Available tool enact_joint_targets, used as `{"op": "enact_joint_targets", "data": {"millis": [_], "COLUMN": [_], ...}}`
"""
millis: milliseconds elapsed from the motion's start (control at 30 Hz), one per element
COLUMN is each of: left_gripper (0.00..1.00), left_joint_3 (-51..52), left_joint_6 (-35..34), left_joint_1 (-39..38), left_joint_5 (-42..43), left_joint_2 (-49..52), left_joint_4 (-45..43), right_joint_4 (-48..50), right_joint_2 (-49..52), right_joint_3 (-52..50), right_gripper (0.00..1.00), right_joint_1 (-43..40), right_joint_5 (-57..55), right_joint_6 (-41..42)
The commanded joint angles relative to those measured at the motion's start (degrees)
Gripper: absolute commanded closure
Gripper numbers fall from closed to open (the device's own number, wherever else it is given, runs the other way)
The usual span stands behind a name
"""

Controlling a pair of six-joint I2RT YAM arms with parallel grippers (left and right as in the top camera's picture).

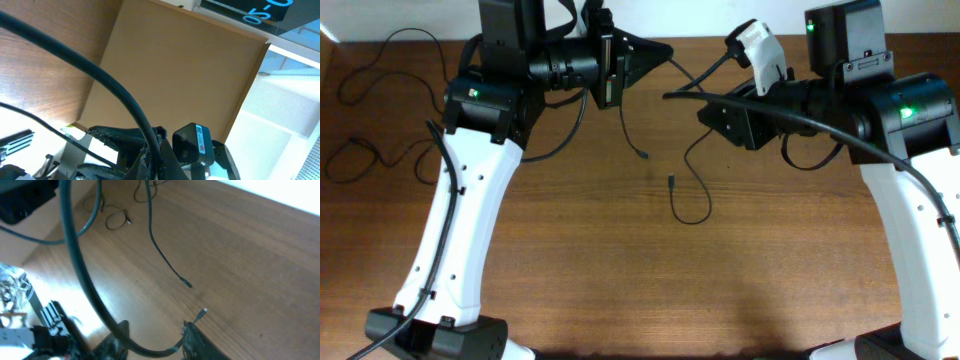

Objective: Untangle cables

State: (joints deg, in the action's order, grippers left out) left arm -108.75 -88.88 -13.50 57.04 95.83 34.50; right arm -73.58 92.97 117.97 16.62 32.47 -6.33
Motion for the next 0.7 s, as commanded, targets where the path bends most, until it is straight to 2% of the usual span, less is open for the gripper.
{"op": "enact_joint_targets", "data": {"millis": [0, 67, 100, 233, 267, 367, 500, 567, 667], "left_gripper": [1.0, 1.0, 1.0, 1.0, 0.94, 0.85, 0.66, 0.42, 0.26], "left_joint_3": [-0.5, -0.5, -0.5, -0.5, -0.5, -0.5, -0.5, -0.5, -0.5], "left_joint_6": [-2.2, -2.2, -2.2, -2.2, -2.1, 1.0, 10.6, 19.1, 29.6], "left_joint_1": [0.0, 0.0, 0.0, 0.0, 0.0, 0.0, 0.0, 0.0, 0.0], "left_joint_5": [0.9, 0.9, 0.8, -0.4, -1.5, -4.3, -10.7, -18.1, -25.9], "left_joint_2": [-0.3, -0.3, -0.3, -0.3, -0.3, -0.3, -0.3, -0.3, -0.3], "left_joint_4": [-1.2, -1.7, -1.7, -1.7, -1.6, -1.2, 1.4, 4.3, 9.4], "right_joint_4": [0.1, 0.1, 0.1, 0.0, 0.1, 0.1, 0.1, 0.2, 0.2], "right_joint_2": [0.4, 0.4, 0.4, 0.4, 0.4, 0.4, 0.4, 0.4, 0.4], "right_joint_3": [0.3, 0.3, 0.3, 0.3, 0.3, 0.3, 0.3, 0.3, 0.3], "right_gripper": [0.78, 0.93, 0.96, 0.96, 0.96, 0.96, 0.96, 0.96, 0.96], "right_joint_1": [0.4, 0.4, 0.4, 0.4, 0.3, 0.3, 0.3, 0.3, 0.3], "right_joint_5": [0.8, 0.8, 0.8, 0.8, 0.8, 0.8, 0.8, 0.7, 0.7], "right_joint_6": [0.0, 0.0, 0.0, 0.9, 2.2, 3.7, 3.9, 4.1, 4.0]}}
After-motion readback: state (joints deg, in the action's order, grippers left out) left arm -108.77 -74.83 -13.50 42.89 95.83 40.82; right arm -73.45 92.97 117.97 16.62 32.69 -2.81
